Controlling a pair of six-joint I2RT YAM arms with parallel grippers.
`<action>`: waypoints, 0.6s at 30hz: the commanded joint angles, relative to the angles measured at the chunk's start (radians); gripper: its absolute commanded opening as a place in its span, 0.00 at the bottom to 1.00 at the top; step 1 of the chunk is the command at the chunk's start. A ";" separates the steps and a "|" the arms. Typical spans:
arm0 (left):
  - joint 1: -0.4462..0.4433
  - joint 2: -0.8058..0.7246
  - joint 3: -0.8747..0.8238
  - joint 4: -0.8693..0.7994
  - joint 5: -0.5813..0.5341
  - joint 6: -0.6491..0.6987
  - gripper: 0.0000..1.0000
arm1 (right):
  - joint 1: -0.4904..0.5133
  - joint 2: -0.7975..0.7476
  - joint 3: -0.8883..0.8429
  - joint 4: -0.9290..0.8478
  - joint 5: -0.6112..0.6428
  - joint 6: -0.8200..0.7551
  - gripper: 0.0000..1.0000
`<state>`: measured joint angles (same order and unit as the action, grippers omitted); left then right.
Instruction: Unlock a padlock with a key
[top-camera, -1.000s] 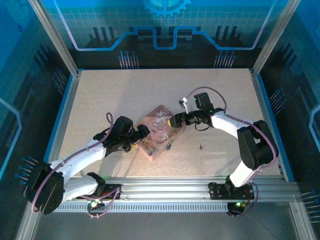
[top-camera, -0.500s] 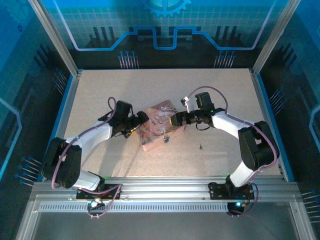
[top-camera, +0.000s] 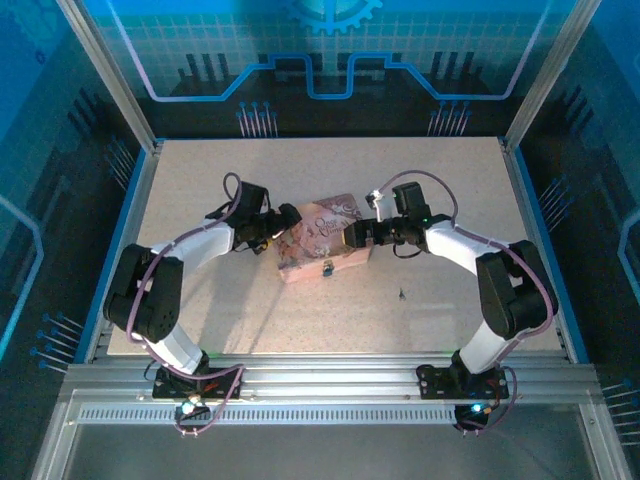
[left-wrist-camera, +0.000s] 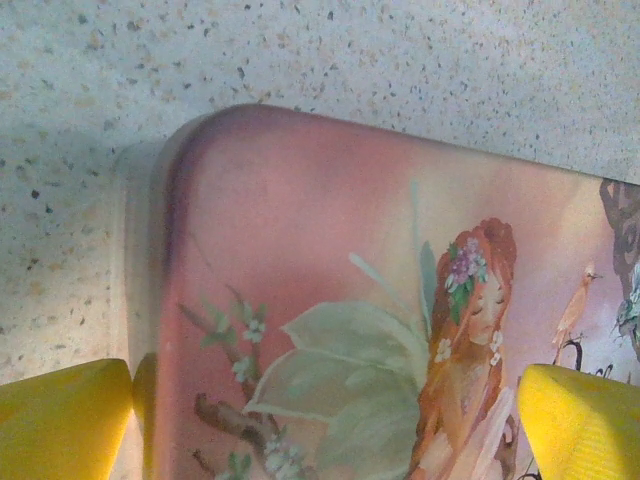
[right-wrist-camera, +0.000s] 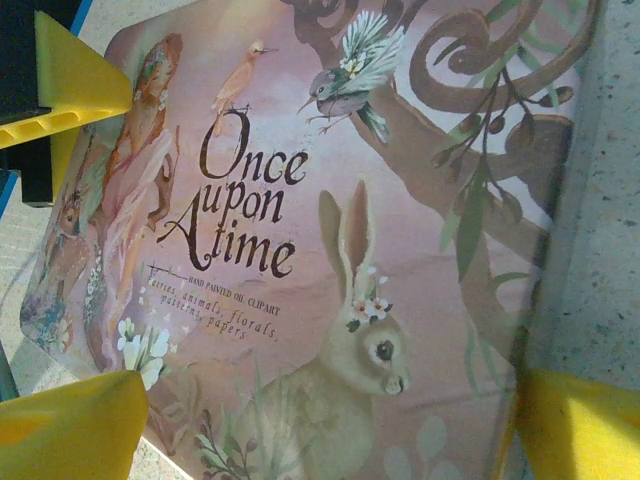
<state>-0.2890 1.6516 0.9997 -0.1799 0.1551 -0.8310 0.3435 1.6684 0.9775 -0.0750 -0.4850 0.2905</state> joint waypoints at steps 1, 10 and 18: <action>-0.011 0.022 0.049 0.068 0.108 0.022 0.99 | 0.013 0.033 0.053 0.022 -0.093 0.012 0.95; 0.018 -0.092 0.021 0.009 0.018 0.107 0.99 | -0.033 -0.106 0.017 -0.102 0.114 -0.005 0.97; 0.032 -0.309 -0.099 -0.012 -0.008 0.127 0.99 | -0.056 -0.327 -0.090 -0.226 0.245 0.030 0.97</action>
<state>-0.2642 1.4063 0.9463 -0.1753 0.1471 -0.7349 0.2955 1.3933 0.9318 -0.2104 -0.3000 0.3000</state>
